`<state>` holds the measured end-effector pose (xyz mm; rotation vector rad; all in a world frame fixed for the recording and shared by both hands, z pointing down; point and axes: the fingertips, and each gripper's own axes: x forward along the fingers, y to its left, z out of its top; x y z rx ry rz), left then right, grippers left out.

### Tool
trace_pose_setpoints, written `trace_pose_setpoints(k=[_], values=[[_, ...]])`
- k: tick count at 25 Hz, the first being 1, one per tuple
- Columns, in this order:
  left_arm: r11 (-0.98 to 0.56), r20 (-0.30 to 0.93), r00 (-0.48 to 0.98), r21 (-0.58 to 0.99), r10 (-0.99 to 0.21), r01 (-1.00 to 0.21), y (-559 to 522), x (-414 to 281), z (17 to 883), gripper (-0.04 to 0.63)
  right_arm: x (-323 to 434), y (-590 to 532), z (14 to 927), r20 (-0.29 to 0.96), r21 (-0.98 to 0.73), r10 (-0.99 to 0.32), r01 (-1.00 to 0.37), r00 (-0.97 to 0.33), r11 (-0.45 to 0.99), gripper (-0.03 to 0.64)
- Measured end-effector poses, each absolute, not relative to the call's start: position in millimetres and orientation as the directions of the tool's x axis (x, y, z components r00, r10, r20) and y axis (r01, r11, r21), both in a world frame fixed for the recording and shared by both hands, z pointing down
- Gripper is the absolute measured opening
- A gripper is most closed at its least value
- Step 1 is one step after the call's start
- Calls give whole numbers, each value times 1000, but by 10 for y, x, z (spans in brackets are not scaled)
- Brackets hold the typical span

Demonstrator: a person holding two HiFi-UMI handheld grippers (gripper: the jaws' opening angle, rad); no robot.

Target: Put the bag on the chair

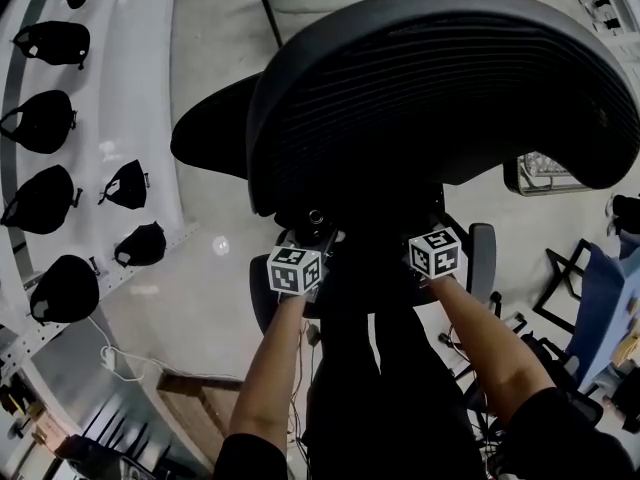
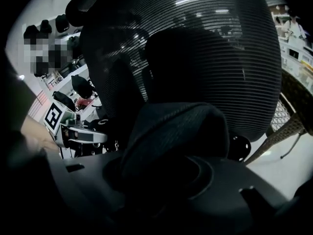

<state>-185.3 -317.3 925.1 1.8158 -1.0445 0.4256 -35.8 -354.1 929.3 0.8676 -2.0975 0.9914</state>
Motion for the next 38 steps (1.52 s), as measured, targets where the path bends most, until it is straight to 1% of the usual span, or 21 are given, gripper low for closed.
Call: trace_pose_setpoints(k=[2,4,5,9,13,14,20,31,38], values=[[-152,666,580,586,-469,-796,-3133,-1856,9261,152,-383,-3509,9316,771,-409,-266,-770,-579,489,151],[-133,655,597,615,-463,-777,-3048,-1828,9250,204,-381,-3456,9317,763,-437,-244,-756,-599,488,166],[-127,653,602,622,-459,-772,-2996,-1820,9245,218,-365,-3434,9313,760,-445,-235,-749,-606,491,173],[-115,658,599,624,-456,-773,-2869,-1859,9254,236,-299,-3397,9296,755,-461,-212,-733,-620,500,199],[-82,643,601,648,-474,-758,-2769,-1858,9225,243,-170,-3278,9257,750,-501,-186,-729,-635,467,258],[-79,644,602,649,-472,-757,-2745,-1856,9221,245,-131,-3263,9243,748,-508,-187,-731,-636,456,264],[-72,660,602,645,-449,-761,-2560,-1889,9171,261,28,-3188,9133,734,-533,-192,-728,-651,431,280],[-101,666,597,626,-447,-774,-2234,-1896,8891,262,285,-3027,8816,728,-522,-189,-712,-658,469,283],[-71,664,572,621,-482,-780,-1989,-1898,8677,262,563,-2911,8575,735,-499,-215,-728,-643,471,284]])
